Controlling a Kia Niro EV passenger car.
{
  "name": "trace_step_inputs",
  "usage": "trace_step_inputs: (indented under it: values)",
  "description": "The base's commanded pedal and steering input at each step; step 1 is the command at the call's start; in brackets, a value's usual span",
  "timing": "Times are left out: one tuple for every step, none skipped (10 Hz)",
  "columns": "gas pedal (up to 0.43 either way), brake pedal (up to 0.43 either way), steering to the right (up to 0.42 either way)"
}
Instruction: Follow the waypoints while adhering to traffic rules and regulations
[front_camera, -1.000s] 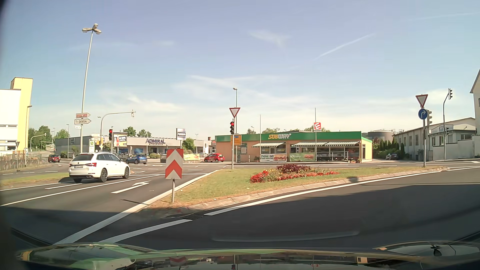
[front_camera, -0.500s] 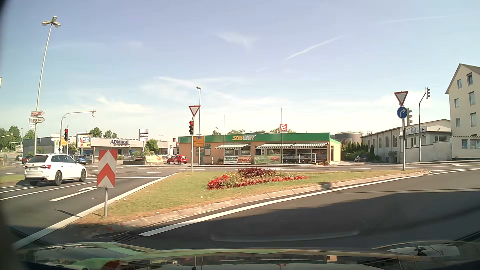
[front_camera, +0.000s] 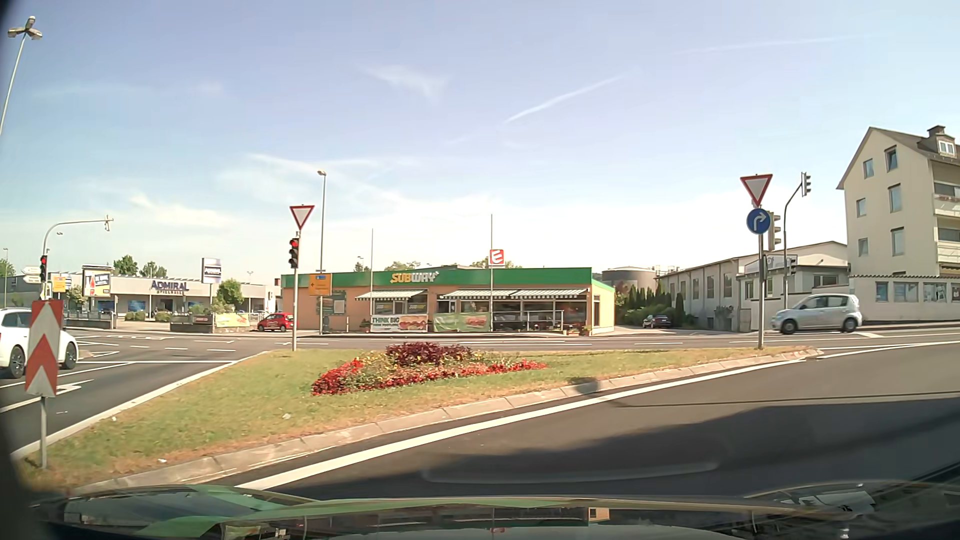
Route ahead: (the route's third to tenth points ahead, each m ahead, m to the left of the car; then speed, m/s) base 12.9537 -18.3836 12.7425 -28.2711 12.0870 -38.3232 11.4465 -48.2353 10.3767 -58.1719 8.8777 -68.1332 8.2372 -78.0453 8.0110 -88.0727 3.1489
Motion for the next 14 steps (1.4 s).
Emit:
trace_step_inputs:
  values:
    - [0.0, 0.0, 0.359]
    - [0.0, 0.0, 0.374]
    - [0.0, 0.0, 0.379]
    - [0.0, 0.0, 0.38]
    - [0.0, 0.0, 0.378]
    - [0.0, 0.0, 0.37]
    - [0.0, 0.0, 0.365]
    - [0.0, 0.0, 0.365]
    - [0.0, 0.006, 0.365]
    - [0.0, 0.024, 0.366]
    - [0.0, 0.03, 0.371]
    - [0.0, 0.043, 0.376]
    - [0.0, 0.055, 0.377]
    - [0.0, 0.067, 0.38]
